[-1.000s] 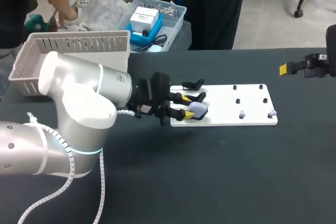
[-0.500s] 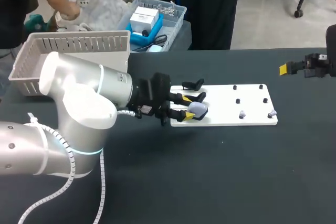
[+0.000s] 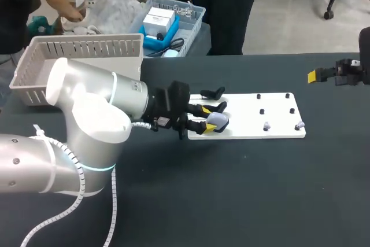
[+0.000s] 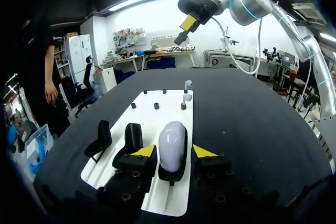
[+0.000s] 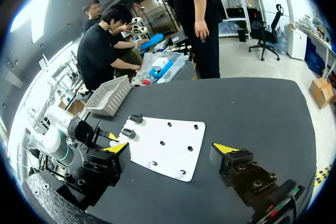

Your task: Pick up each earbud case from the left stands, insert the matching earbuds, close the lid, and place the case in the box.

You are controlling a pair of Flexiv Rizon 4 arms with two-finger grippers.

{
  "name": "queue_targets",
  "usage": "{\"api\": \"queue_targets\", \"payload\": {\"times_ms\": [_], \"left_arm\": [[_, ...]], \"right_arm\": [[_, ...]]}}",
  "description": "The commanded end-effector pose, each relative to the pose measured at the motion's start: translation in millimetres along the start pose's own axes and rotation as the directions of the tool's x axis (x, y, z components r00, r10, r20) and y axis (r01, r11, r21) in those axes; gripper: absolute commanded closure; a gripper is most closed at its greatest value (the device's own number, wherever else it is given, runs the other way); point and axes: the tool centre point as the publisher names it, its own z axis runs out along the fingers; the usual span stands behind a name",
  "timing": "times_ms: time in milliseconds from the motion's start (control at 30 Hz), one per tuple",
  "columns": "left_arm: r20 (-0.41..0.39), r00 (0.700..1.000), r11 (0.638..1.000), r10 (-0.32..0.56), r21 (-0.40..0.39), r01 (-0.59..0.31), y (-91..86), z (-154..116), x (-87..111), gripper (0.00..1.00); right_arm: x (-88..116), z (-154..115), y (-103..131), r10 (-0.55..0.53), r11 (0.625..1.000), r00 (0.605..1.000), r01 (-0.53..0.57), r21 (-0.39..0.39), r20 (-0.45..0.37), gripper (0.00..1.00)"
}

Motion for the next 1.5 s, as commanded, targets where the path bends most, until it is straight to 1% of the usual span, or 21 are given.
{"api": "queue_targets", "payload": {"times_ms": [33,100,367,433,533,600,633,833,967,1267,1367,1500], "left_arm": [[-0.006,1.000,1.000,0.001,0.004,-0.001,1.7,3.0,0.0,0.60],[-0.006,1.000,1.000,0.002,0.004,-0.002,1.6,3.5,0.1,0.62],[-0.005,1.000,1.000,0.002,0.002,-0.002,1.9,4.6,-1.1,0.62],[-0.005,1.000,1.000,0.002,0.002,-0.002,2.1,4.8,-1.2,0.64],[-0.006,1.000,1.000,0.002,0.001,-0.002,2.4,5.3,-1.1,0.72],[-0.008,1.000,1.000,0.002,0.002,-0.002,2.4,5.6,-1.0,0.87],[-0.008,1.000,1.000,0.002,0.003,-0.002,2.4,5.7,-0.9,1.00],[-0.006,1.000,1.000,-0.003,0.003,0.003,2.4,4.2,-0.7,1.00],[0.007,1.000,1.000,-0.021,0.005,0.021,4.5,-4.1,-5.8,1.00],[0.098,0.994,0.998,-0.056,-0.013,0.058,15.0,-37.0,-31.5,1.00],[0.136,0.989,0.998,-0.057,-0.020,0.060,15.0,-47.8,-40.7,1.00],[0.185,0.982,0.999,-0.049,-0.009,0.051,10.4,-63.0,-53.4,1.00]], "right_arm": [[-0.1,0.3,-0.7,-0.001,1.000,1.000,0.001,-0.002,-0.001,0.00],[-0.1,0.3,-0.7,-0.001,1.000,1.000,0.001,-0.002,-0.001,0.00],[-0.1,0.3,-0.7,-0.001,1.000,1.000,0.001,-0.002,-0.001,0.00],[-0.1,0.3,-0.7,-0.001,1.000,1.000,0.001,-0.002,-0.001,0.00],[-0.1,0.3,-0.7,-0.001,1.000,1.000,0.001,-0.002,-0.001,0.00],[-0.1,0.3,-0.7,-0.001,1.000,1.000,0.001,-0.002,-0.001,0.00],[-0.1,0.3,-0.7,-0.001,1.000,1.000,0.001,-0.002,-0.001,0.00],[-0.1,0.3,-0.7,-0.001,1.000,1.000,0.001,-0.002,-0.001,0.00],[-0.1,0.3,-0.7,-0.001,1.000,1.000,0.001,-0.002,-0.001,0.00],[-0.1,0.3,-0.7,-0.001,1.000,1.000,0.001,-0.002,-0.001,0.00],[-0.1,0.3,-0.7,-0.001,1.000,1.000,0.001,-0.002,-0.001,0.00],[-0.1,0.3,-0.7,-0.001,1.000,1.000,0.001,-0.002,-0.001,0.00]]}}
